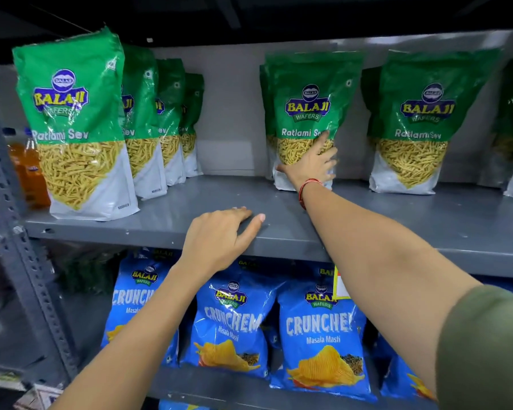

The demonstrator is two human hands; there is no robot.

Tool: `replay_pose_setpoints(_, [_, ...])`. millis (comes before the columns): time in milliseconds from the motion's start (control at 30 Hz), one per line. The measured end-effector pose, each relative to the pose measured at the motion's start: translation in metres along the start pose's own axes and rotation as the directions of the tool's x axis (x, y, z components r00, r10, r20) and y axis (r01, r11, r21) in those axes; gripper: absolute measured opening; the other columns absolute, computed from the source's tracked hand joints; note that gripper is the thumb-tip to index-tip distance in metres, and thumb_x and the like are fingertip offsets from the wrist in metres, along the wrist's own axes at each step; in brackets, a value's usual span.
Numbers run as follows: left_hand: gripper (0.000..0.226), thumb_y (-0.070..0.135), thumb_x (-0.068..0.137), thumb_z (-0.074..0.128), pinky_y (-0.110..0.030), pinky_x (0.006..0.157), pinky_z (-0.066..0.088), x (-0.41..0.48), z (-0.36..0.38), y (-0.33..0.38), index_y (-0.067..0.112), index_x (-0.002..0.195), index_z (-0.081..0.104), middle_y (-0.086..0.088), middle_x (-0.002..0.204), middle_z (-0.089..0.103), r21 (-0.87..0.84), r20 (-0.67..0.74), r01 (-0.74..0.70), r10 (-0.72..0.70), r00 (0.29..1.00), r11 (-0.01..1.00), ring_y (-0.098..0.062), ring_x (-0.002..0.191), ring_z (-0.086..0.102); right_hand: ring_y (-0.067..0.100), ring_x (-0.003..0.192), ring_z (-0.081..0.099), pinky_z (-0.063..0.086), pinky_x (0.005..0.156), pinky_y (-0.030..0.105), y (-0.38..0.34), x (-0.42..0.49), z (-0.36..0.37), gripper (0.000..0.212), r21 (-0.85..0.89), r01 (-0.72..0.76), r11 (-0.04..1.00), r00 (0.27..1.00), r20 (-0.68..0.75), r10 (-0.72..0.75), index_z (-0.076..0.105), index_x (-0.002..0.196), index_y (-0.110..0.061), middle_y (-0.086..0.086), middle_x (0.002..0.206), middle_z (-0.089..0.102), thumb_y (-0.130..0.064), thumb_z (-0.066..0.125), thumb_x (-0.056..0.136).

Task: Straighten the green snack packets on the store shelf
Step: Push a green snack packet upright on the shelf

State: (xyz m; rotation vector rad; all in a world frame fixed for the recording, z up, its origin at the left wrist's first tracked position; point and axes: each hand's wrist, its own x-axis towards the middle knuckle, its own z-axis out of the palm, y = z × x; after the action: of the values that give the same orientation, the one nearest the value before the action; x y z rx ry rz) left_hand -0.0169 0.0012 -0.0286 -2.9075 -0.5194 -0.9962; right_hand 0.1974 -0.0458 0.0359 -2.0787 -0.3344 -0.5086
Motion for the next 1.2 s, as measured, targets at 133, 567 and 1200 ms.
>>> replay_pose_setpoints(133, [0.066, 0.064, 0.085, 0.013, -0.034, 0.074, 0.049, 0.0, 0.0, 0.0, 0.028, 0.109, 0.064, 0.007, 0.123, 0.066, -0.007, 0.004, -0.007, 0.007, 1.0, 1.0, -0.023, 0.105, 0.062, 0.042, 0.13, 0.033, 0.034, 0.102, 0.054, -0.001, 0.0, 0.001, 0.125, 0.01, 0.01, 1.0, 0.999, -0.054, -0.009, -0.002, 0.152, -0.016, 0.024, 0.142, 0.026, -0.045, 0.082, 0.064])
replay_pose_setpoints(567, [0.095, 0.081, 0.069, 0.008, -0.035, 0.084, 0.05, -0.004, -0.008, -0.002, 0.02, 0.121, 0.058, 0.004, 0.136, 0.056, 0.053, 0.038, -0.139, 0.137, 0.99, 0.989, -0.014, 0.123, 0.051, 0.037, 0.123, 0.036, 0.041, 0.094, 0.05, -0.01, -0.032, -0.017, 0.124, -0.053, 0.076, 0.996, 0.995, -0.063, -0.079, 0.002, 0.151, -0.014, 0.019, 0.138, 0.03, -0.049, 0.082, 0.063])
replay_pose_setpoints(1200, [0.097, 0.089, 0.066, 0.014, -0.034, 0.067, 0.046, -0.004, -0.003, -0.006, 0.017, 0.112, 0.06, -0.001, 0.115, 0.066, 0.116, -0.006, -0.112, 0.114, 0.993, 0.987, -0.026, 0.098, 0.063, 0.036, 0.115, 0.037, 0.042, 0.09, 0.046, -0.007, -0.124, -0.081, 0.126, -0.051, 0.222, 0.974, 0.965, -0.13, -0.227, 0.004, 0.152, -0.018, 0.017, 0.13, 0.033, -0.056, 0.08, 0.058])
